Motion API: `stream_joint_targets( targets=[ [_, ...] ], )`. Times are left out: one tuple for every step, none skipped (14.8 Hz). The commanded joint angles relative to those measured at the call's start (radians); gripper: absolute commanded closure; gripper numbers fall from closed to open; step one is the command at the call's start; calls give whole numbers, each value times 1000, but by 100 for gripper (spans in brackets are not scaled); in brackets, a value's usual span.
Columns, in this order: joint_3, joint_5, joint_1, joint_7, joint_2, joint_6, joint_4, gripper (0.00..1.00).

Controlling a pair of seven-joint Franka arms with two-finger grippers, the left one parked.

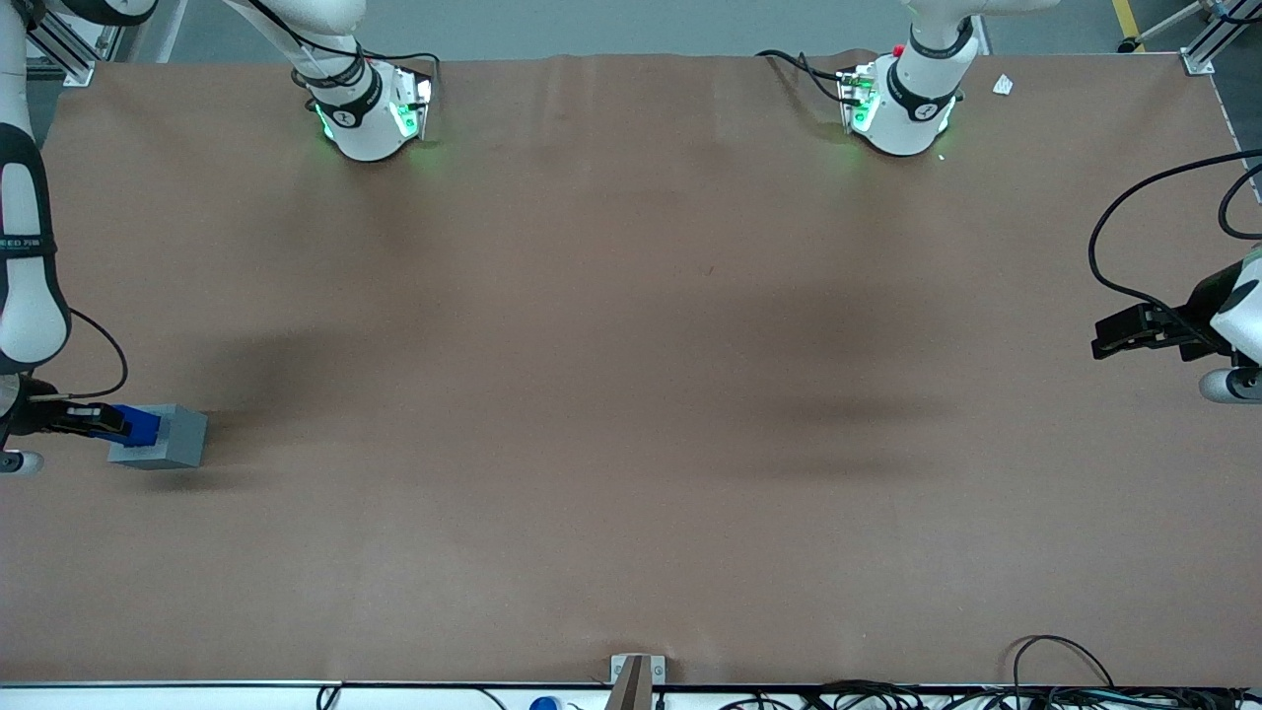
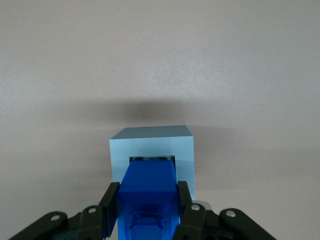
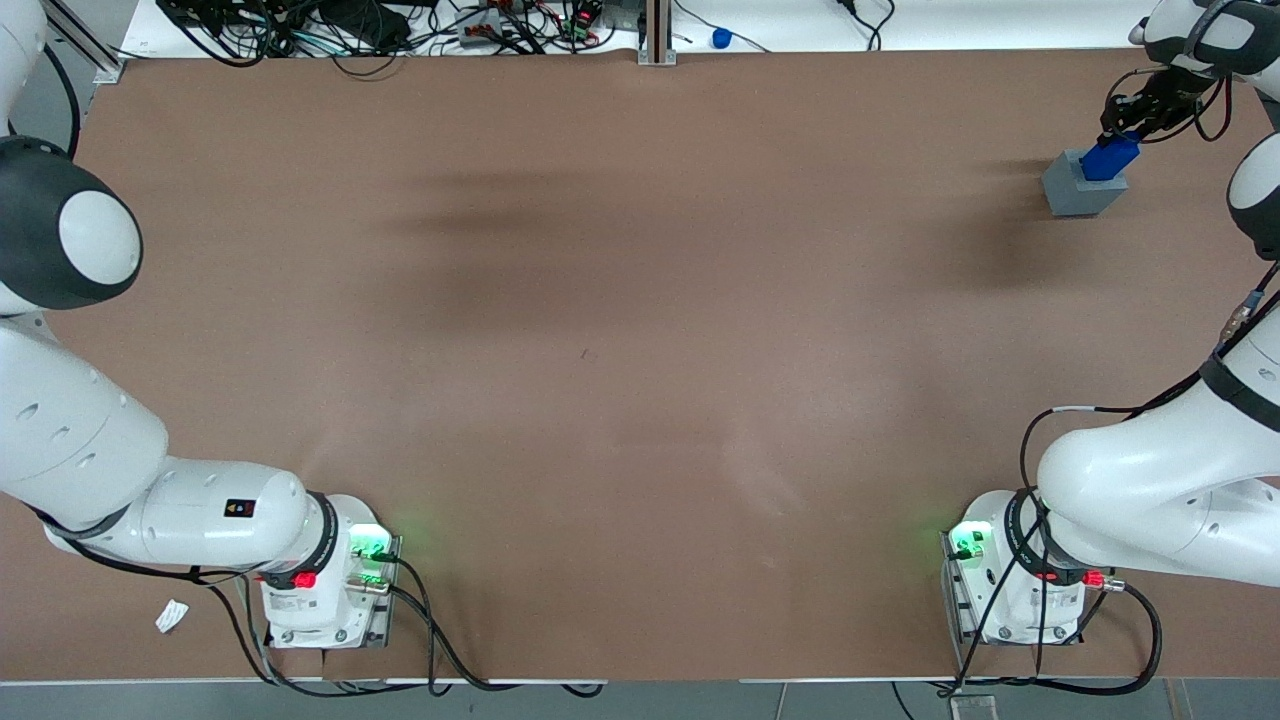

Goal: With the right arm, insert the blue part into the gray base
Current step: 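Lower the blue cube into the gray base's square hole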

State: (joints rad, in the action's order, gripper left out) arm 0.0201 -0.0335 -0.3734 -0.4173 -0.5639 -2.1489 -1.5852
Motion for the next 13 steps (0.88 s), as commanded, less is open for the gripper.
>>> stream_joint_targets(
  targets=[
    [-8, 10, -2, 14, 1, -14, -9, 100],
    [-8, 10, -4, 14, 1, -17, -9, 100],
    [-8, 10, -4, 14, 1, -22, -10, 100],
    [-8, 10, -6, 14, -4, -25, -10, 100],
    [-8, 10, -7, 14, -5, -25, -10, 100],
    [-8, 10, -7, 15, -5, -25, -10, 100],
    [-8, 10, -7, 15, -5, -25, -10, 100],
    [-8, 10, -9, 15, -7, -25, -10, 100],
    [-8, 10, -9, 15, -8, -25, -10, 100],
    [-8, 10, -10, 15, -10, -25, -10, 100],
    [-8, 10, -10, 15, -10, -25, -10, 100],
    [-8, 10, -10, 15, -10, -25, -10, 99],
    [-8, 10, -12, 15, -11, -25, -10, 99]
  ],
)
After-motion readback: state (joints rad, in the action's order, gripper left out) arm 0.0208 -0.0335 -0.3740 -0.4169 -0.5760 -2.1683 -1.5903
